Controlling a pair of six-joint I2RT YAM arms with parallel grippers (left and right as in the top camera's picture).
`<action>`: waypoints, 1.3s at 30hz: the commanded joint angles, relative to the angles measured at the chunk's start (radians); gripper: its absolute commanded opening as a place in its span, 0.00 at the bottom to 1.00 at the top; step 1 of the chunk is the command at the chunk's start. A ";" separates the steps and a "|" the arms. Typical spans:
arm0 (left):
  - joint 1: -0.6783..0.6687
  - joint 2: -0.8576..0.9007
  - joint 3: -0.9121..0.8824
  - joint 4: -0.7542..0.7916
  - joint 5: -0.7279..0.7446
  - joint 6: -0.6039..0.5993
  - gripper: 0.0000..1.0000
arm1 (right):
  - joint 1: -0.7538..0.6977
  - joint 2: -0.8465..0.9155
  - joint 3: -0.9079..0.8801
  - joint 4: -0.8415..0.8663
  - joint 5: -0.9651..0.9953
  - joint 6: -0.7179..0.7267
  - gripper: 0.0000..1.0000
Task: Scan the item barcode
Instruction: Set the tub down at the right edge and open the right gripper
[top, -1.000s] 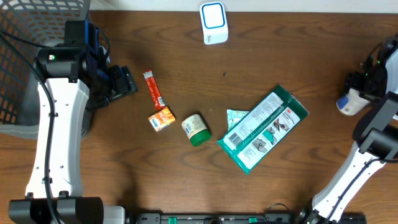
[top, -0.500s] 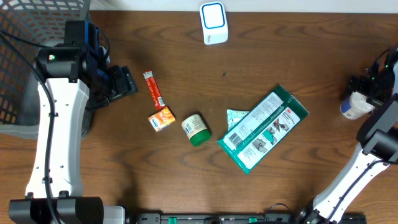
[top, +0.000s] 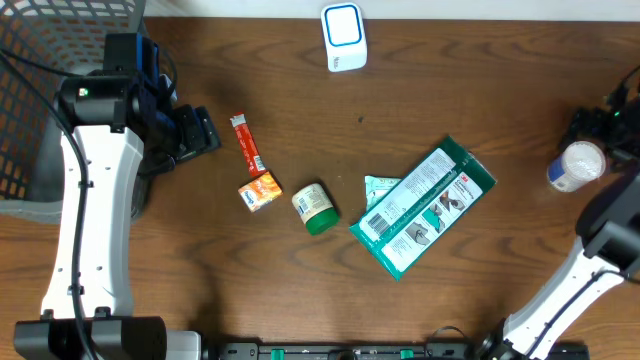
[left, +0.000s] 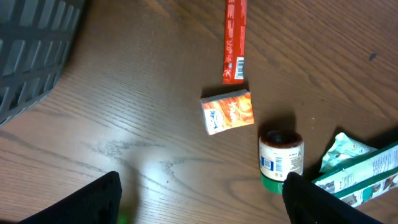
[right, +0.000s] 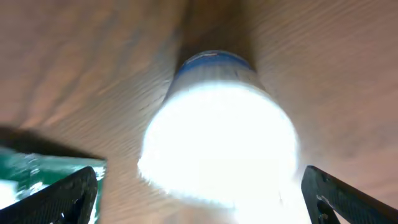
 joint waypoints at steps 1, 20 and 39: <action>0.000 -0.016 0.011 -0.003 -0.006 0.010 0.84 | -0.003 -0.091 0.032 -0.001 -0.014 0.015 0.99; 0.000 -0.016 0.011 -0.003 -0.006 0.010 0.84 | -0.003 -0.098 0.031 -0.002 -0.014 0.015 0.99; 0.000 -0.016 0.011 -0.003 -0.006 0.010 0.84 | -0.003 -0.098 0.031 -0.035 -0.066 0.015 0.01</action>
